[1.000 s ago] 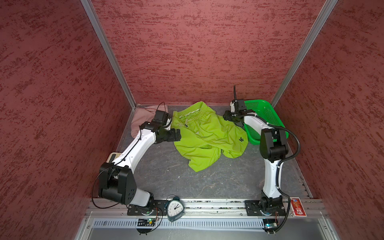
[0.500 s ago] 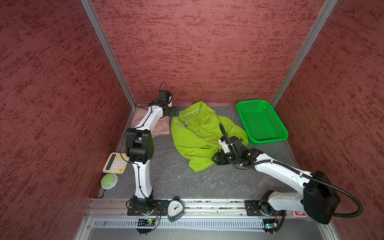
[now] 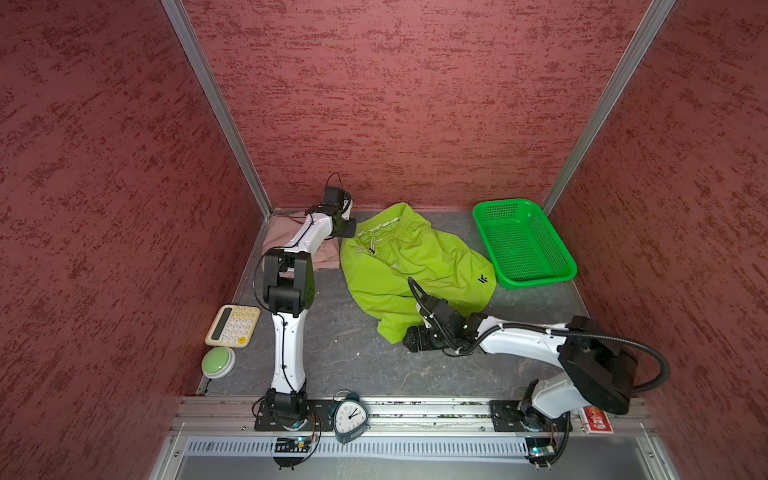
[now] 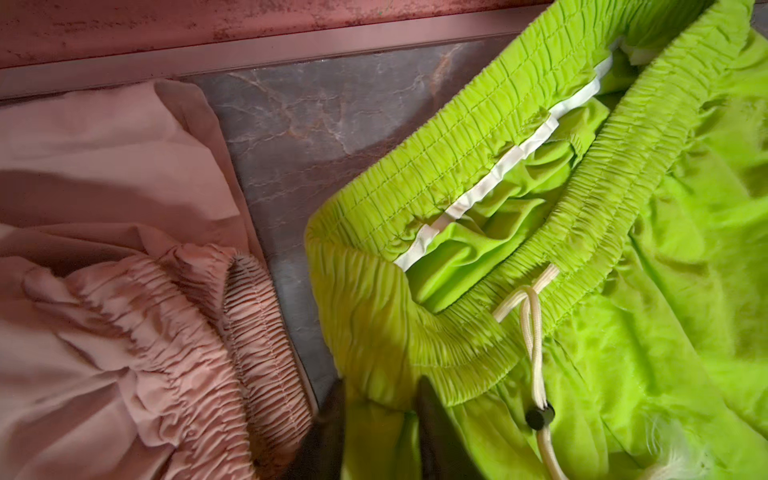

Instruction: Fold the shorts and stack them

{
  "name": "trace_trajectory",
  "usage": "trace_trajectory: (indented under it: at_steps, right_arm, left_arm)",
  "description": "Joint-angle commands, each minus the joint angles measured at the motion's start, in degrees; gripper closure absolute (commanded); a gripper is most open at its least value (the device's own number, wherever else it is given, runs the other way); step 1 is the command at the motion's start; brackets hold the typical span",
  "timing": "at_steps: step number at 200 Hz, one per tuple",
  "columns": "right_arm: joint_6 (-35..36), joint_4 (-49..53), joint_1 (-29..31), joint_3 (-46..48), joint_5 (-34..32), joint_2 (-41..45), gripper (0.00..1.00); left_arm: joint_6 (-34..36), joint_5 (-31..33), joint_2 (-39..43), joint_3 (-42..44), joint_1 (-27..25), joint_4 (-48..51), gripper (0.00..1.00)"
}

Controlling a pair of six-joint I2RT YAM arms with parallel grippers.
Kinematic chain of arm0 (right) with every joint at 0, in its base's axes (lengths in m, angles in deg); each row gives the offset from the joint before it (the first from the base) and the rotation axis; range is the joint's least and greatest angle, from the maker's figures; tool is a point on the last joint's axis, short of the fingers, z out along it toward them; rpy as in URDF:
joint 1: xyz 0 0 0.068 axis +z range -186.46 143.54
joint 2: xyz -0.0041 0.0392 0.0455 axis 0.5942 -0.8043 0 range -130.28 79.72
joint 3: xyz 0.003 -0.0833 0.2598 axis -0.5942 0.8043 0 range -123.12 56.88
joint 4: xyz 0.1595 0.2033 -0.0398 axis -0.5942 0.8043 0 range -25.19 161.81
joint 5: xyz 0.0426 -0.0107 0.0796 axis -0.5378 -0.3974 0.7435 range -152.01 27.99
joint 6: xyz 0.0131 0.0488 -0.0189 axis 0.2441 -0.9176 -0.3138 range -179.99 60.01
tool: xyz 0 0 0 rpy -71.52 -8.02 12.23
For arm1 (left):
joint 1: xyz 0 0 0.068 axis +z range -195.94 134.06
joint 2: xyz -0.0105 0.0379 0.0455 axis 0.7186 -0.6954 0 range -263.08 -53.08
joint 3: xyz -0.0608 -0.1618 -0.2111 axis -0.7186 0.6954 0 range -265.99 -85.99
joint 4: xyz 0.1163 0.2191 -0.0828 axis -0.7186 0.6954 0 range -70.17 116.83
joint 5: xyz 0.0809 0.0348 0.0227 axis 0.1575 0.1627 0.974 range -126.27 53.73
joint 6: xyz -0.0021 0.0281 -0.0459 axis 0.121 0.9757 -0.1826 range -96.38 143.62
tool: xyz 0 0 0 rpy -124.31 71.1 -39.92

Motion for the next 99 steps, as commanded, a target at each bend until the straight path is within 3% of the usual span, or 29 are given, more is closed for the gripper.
trace_trajectory:
  at_steps: [1, 22, 38, 58, 82, 86, 99]
  right_arm:
    - [-1.96, 0.15, 0.94, -2.86, -5.0, -3.61, 0.13]
    - [-2.05, 3.62, 1.6, -6.09, -7.32, -6.83, 0.13]
    - [-2.62, 6.42, 1.7, -6.89, -9.3, -8.96, 0.19]
    - [-2.63, 8.0, 1.57, -5.92, -11.02, -9.55, 0.47]
    - [-1.29, 10.02, 0.56, -3.8, -11.29, -6.5, 0.96]
    - [-0.94, 10.37, 0.17, -3.26, -10.82, -5.64, 1.0]
    - [0.23, 12.29, -1.97, -1.09, -8.47, -2.54, 1.0]
  left_arm:
    - [-0.29, -0.2, 0.24, 1.82, 0.37, -0.44, 0.94]
    - [-2.26, 0.4, 3.58, 4.24, 0.6, 0.1, 0.98]
    - [-4.32, 0.9, 6.86, 6.57, 0.91, 0.89, 0.99]
    - [-6.36, 1.6, 11.57, 10.69, 1.31, 1.19, 1.0]
    - [-8.72, 2.1, 17.05, 15.88, 2.51, 1.47, 1.0]
    - [-9.33, 2.07, 17.92, 16.84, 2.82, 1.45, 1.0]
    - [-11.17, 1.26, 20.76, 20.41, 4.27, 1.28, 1.0]
